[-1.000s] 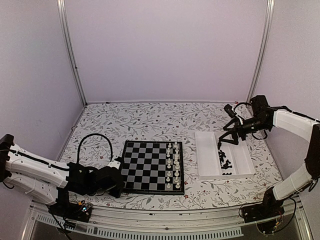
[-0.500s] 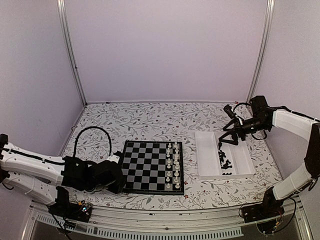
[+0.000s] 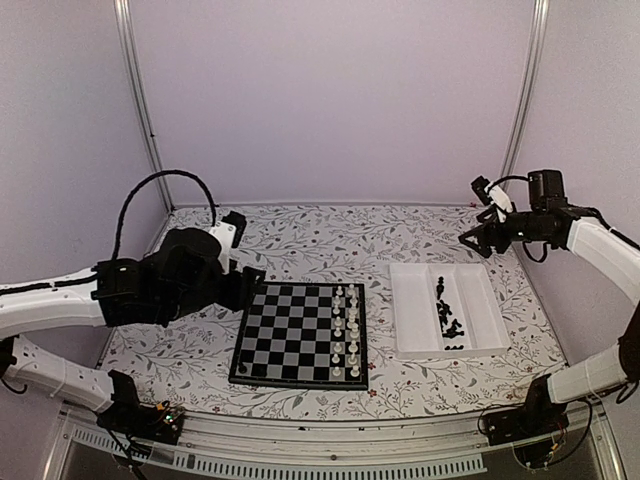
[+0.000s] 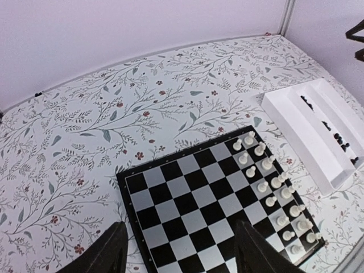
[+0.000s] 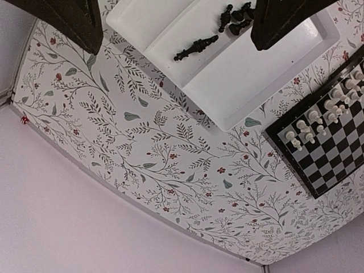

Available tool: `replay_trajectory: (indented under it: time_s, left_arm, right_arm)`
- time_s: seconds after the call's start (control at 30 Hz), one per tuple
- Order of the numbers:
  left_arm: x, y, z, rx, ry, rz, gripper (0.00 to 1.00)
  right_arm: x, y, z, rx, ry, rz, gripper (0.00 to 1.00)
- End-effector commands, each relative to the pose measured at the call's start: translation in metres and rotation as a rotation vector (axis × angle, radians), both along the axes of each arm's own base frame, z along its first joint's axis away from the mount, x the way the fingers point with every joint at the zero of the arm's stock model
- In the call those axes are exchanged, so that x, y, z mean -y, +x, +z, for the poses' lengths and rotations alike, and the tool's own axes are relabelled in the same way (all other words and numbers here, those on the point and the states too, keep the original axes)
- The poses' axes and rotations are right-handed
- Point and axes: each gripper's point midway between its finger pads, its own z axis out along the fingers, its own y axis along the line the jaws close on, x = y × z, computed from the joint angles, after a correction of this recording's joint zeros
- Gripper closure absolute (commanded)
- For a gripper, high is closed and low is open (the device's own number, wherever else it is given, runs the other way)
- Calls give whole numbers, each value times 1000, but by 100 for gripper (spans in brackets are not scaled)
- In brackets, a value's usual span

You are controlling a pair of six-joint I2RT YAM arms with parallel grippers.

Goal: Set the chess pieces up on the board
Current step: Pick up the chess piece from the storage box.

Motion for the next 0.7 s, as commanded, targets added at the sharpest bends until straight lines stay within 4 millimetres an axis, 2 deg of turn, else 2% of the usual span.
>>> replay_trajectory:
  time_s: [0.0,0.07,0.13,0.27,0.4,0.67]
  left_arm:
    - [55,32,37,139,-86,-148,34]
    - [86,44,39,135,-93,-212,37]
    - [113,50,37,118,-81,-275,38]
    - [145,50,25,71,-100,-356,40]
    - [157,44,15,45,-165,-380,40]
    - [158,30,-8,-14,-154,-397,40]
  right_arm:
    - [-13,-12,-27,-98,-32,138,20]
    - [-10,-11,-54,-169,-67,145,35]
    - [-4,-8,-76,-207,-124,135,44]
    - [8,5,-103,-244,-209,92,54]
    - [1,19,-117,-297,-207,62,57]
    - [-14,36,-156,-471,-180,-3,56]
